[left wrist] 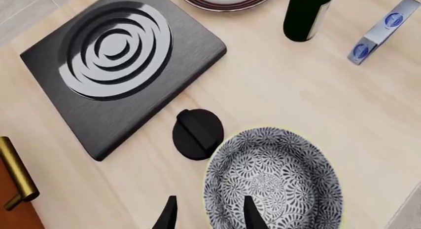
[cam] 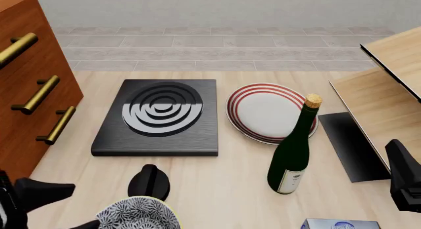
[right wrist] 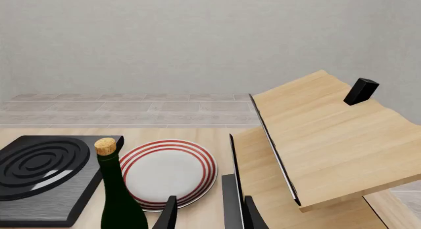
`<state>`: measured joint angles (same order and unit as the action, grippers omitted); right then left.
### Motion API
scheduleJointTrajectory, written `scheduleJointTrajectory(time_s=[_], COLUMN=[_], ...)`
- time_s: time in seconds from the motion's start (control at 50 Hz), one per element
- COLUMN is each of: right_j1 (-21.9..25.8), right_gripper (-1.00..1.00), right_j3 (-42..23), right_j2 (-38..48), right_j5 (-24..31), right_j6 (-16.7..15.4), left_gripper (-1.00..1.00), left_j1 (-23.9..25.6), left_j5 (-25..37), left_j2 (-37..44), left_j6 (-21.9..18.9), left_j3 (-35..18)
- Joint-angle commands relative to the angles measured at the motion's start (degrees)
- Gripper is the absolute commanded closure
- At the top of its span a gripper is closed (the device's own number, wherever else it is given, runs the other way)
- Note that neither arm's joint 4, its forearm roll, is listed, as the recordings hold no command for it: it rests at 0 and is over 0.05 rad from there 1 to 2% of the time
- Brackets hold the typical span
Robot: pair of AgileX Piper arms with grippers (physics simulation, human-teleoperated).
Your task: Put the bowl on the stove.
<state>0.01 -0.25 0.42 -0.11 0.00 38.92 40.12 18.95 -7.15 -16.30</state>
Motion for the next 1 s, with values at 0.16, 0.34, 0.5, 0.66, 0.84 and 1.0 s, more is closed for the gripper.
scheduleJointTrajectory(time_s=[0.16,0.34,0.5,0.66,0.84,1.0], right_j1=[-0.01,0.00,0.00,0.00,0.00,-0.01], right_gripper=[-1.00,-1.00,-1.00,-1.00,-1.00,-1.00], right_j3=[0.00,0.00,0.00,0.00,0.00,0.00], right_j2=[0.01,0.01,0.00,0.00,0.01,0.00], right_j5=[0.00,0.00,0.00,0.00,0.00,0.00], right_j6=[0.00,0.00,0.01,0.00,0.00,0.01], left_gripper=[-1.00,-1.00,-1.00,-1.00,-1.00,-1.00], left_j1=[0.48,0.25,-0.28,-0.02,0.27,0.59], left_j5=[-2.80,-4.05,-6.52,-8.32,-10.38,-11.44], left_j2=[2.11,3.36,5.20,6.87,9.05,10.51], left_j6=[-0.60,-0.89,-1.49,-1.58,-1.78,-1.45], left_j3=[2.30,3.26,4.63,4.94,5.34,5.91])
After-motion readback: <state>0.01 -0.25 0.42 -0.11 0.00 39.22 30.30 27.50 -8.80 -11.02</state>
